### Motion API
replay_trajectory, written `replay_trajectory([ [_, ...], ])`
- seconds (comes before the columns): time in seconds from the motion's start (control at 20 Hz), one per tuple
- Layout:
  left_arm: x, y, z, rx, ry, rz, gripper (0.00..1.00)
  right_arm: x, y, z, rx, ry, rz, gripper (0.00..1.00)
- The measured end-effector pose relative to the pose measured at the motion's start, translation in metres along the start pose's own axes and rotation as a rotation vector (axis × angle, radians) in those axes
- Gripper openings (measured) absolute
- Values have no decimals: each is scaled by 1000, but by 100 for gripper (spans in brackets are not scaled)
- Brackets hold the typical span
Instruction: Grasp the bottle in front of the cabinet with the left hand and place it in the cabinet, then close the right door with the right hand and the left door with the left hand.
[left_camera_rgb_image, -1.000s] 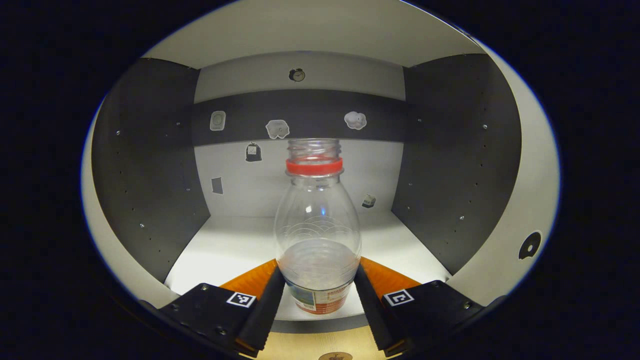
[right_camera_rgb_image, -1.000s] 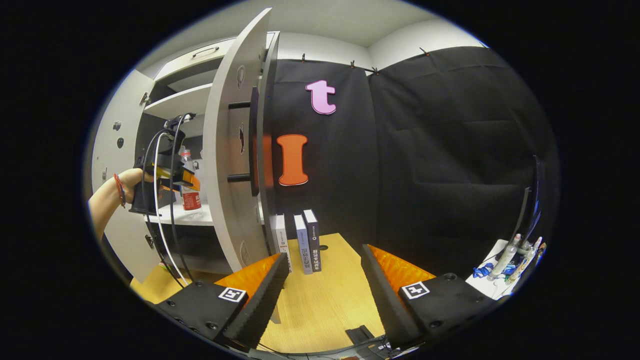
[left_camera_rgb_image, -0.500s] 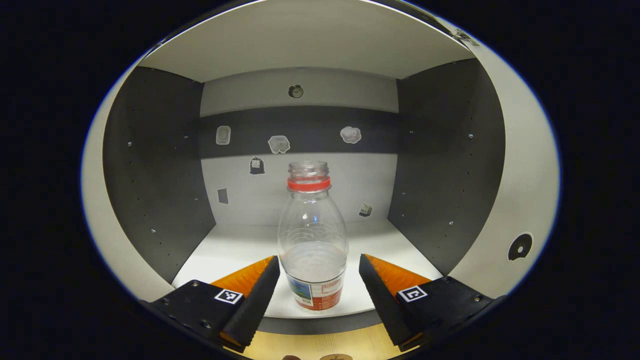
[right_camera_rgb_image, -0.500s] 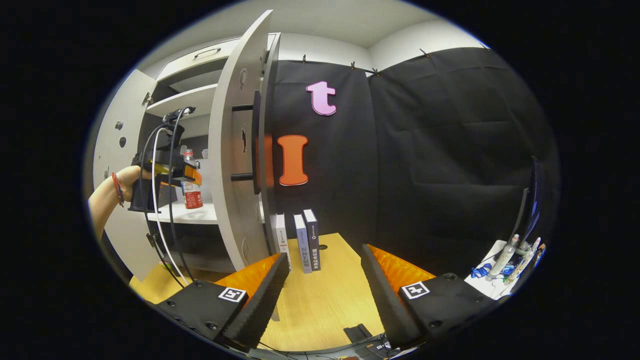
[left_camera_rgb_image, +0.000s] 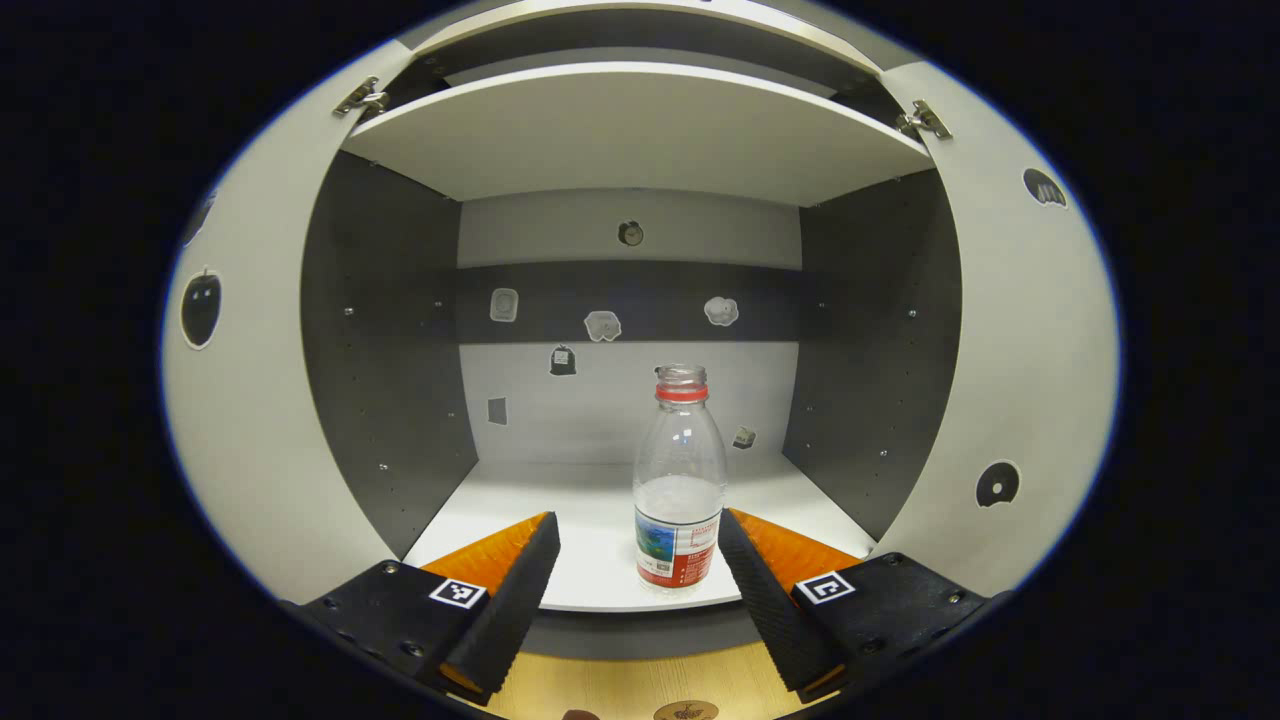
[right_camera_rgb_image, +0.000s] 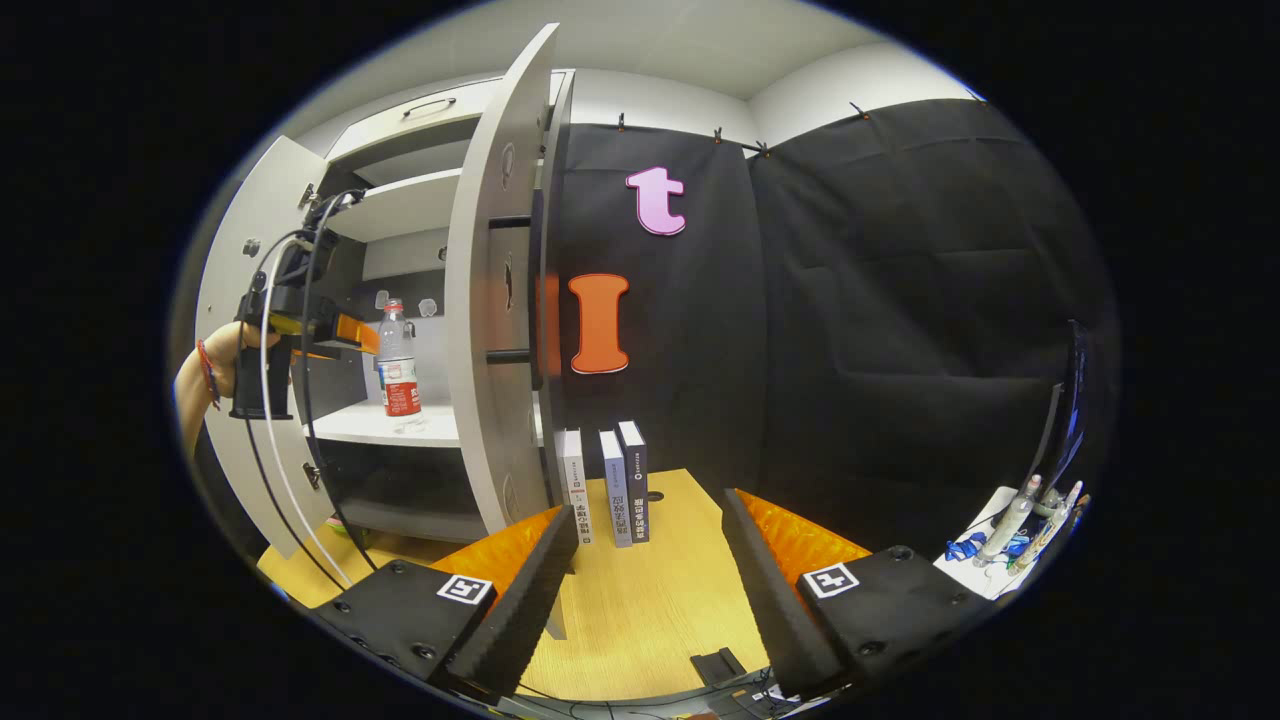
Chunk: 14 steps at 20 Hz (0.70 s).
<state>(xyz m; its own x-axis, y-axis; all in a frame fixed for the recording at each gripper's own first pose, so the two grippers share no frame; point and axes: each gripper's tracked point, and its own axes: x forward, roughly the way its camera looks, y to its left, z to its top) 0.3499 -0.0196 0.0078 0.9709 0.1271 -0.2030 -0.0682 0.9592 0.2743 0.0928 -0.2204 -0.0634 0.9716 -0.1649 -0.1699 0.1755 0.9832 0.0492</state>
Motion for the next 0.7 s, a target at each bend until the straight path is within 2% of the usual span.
replay_trajectory([
  [0.25, -58, 22, 8, -55, -55, -1, 97, 7, 5, 8, -10, -13, 22, 97],
  [0.55, -133, 61, 11, -40, -143, 75, 93, 22, 25, 14, -43, -19, 93, 97],
  [0.7, -161, 74, 2, -58, -161, 100, 95, 33, 39, 17, -57, -22, 127, 97],
])
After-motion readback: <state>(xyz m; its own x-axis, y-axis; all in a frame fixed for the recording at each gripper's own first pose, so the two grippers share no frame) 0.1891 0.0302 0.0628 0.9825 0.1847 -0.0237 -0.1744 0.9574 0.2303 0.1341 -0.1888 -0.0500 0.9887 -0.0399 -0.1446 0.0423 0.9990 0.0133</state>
